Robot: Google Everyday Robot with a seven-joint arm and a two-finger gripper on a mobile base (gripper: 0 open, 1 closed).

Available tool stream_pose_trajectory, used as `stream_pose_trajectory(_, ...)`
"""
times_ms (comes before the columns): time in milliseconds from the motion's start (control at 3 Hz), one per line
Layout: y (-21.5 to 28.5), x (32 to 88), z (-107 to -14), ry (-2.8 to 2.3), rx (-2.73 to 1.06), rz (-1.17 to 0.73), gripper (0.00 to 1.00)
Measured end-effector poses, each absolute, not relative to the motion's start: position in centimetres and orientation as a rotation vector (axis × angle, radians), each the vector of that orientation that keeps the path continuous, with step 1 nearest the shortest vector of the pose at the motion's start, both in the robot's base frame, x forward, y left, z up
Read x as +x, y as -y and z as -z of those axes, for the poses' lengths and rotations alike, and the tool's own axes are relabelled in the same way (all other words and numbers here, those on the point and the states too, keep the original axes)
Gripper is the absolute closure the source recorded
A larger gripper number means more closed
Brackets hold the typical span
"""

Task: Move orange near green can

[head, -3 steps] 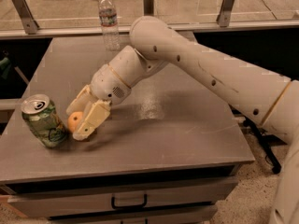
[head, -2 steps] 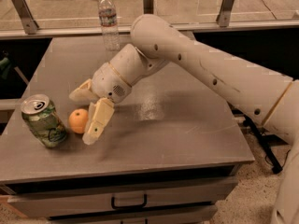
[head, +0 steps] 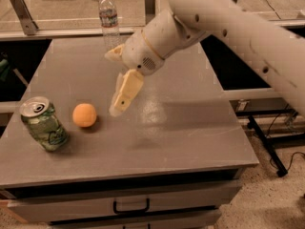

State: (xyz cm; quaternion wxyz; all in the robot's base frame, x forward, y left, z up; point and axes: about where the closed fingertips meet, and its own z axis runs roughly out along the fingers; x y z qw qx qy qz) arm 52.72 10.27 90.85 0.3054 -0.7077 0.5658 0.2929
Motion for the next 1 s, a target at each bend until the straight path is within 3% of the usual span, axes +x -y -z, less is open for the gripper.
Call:
stream_pose_trajectory(667,3.4,60.5,-105.7,-1.651,-1.632,-0.065,0.00)
stream_pose_trajectory(1000,5.0,61.3,-106.1,-1.664,-1.621,0.000,0.00)
